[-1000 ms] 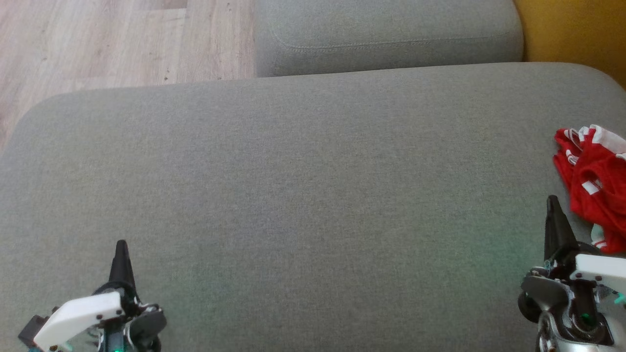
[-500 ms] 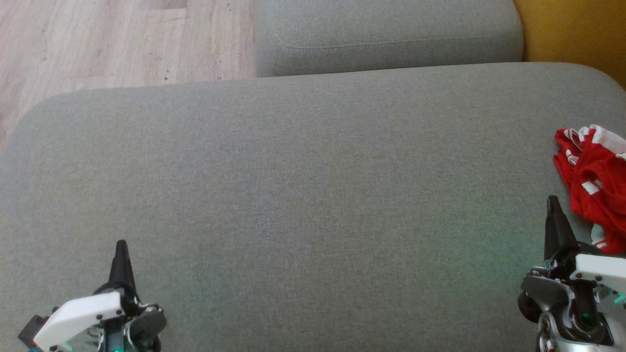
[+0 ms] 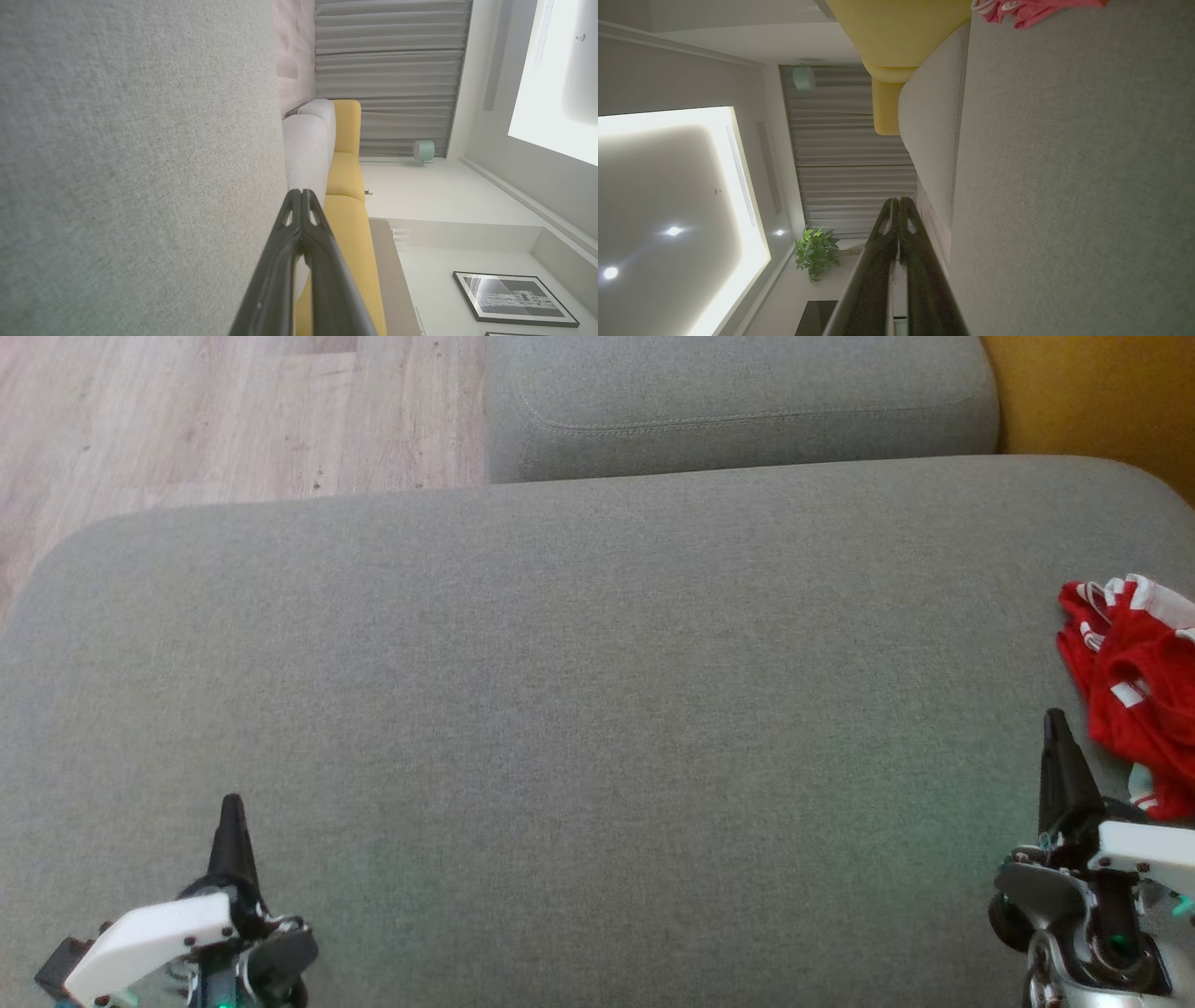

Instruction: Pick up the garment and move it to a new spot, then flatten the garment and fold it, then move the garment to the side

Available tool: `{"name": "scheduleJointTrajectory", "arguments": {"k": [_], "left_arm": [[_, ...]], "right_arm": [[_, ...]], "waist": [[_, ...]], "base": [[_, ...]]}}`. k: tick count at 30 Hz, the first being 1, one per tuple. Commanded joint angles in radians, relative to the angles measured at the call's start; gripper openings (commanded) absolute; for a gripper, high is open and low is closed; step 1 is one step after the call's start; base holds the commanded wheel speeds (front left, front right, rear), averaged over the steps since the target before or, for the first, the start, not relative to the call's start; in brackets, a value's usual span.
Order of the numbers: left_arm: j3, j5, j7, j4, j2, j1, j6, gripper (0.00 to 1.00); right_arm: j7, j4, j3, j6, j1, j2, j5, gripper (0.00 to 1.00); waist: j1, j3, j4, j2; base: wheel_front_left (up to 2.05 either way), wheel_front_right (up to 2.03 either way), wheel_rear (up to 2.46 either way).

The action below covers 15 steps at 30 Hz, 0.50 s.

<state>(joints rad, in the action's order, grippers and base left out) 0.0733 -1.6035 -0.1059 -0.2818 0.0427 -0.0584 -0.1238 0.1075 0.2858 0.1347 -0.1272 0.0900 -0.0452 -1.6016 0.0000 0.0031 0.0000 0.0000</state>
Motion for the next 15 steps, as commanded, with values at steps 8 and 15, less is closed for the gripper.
{"name": "scheduleJointTrajectory", "arguments": {"k": [8, 15], "left_arm": [[0.040, -0.005, -0.007, 0.036, 0.008, -0.050, -0.007, 0.00], [0.040, -0.005, -0.007, 0.036, 0.008, -0.050, -0.007, 0.00]], "right_arm": [[0.006, -0.041, -0.021, -0.003, 0.018, -0.005, -0.007, 0.00], [0.006, -0.041, -0.021, -0.003, 0.018, -0.005, -0.007, 0.00]], "waist": [[0.0000, 0.000, 0.000, 0.0000], [0.0000, 0.000, 0.000, 0.0000]], "base": [[0.00, 0.00, 0.00], [0.00, 0.00, 0.00]]}}
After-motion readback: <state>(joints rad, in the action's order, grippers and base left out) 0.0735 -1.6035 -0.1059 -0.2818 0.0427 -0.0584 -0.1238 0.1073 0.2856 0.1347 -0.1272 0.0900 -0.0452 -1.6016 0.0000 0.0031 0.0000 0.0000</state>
